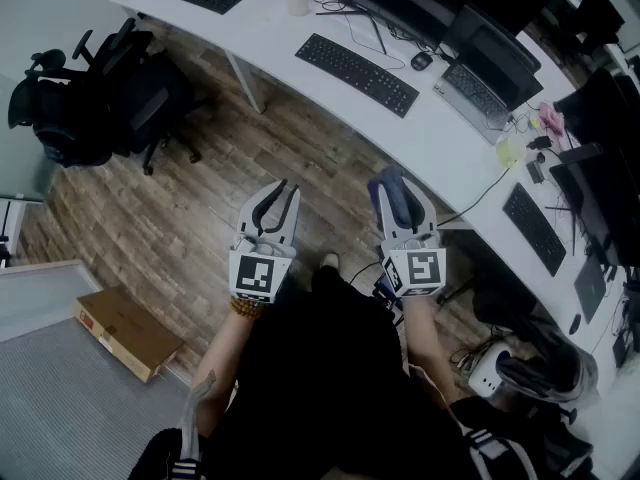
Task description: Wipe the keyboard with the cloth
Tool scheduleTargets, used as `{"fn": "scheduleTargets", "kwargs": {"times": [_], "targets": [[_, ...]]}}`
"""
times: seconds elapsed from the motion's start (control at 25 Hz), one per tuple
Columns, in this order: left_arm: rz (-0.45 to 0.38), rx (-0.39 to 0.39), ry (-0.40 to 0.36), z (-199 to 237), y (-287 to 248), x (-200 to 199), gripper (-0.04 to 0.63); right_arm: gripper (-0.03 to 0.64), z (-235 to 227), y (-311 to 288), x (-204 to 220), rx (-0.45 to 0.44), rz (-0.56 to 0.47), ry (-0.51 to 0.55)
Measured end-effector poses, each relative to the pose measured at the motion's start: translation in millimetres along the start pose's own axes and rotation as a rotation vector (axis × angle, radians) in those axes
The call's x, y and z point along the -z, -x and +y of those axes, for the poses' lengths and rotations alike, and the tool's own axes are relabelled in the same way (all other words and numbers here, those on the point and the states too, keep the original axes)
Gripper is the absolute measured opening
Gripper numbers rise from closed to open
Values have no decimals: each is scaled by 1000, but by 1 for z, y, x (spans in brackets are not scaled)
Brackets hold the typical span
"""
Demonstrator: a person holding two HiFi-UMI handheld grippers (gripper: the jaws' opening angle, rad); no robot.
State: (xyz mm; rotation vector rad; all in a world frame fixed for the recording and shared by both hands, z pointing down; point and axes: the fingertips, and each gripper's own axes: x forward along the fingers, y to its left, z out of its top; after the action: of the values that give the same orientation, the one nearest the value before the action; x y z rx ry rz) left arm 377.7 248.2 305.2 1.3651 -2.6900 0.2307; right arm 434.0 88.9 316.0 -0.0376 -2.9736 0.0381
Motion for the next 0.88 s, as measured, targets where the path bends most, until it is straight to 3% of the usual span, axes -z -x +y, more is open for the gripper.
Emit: {"fn": "scheduleTargets", "kwargs": {"times": [0.24, 0.48, 0.68, 0.88], "targets": [[35, -14, 33, 4, -15, 20, 72, 118, -28, -19, 14, -32, 4, -102], [17, -15, 45, 48, -49, 29, 72, 118, -53, -64, 28, 36, 54, -125], [4, 45, 50, 100, -101, 37, 72, 118, -71, -113, 23, 115, 100, -128], [-40, 153, 27, 147, -167, 25, 72, 118, -107, -161, 11, 230, 137, -145]]}}
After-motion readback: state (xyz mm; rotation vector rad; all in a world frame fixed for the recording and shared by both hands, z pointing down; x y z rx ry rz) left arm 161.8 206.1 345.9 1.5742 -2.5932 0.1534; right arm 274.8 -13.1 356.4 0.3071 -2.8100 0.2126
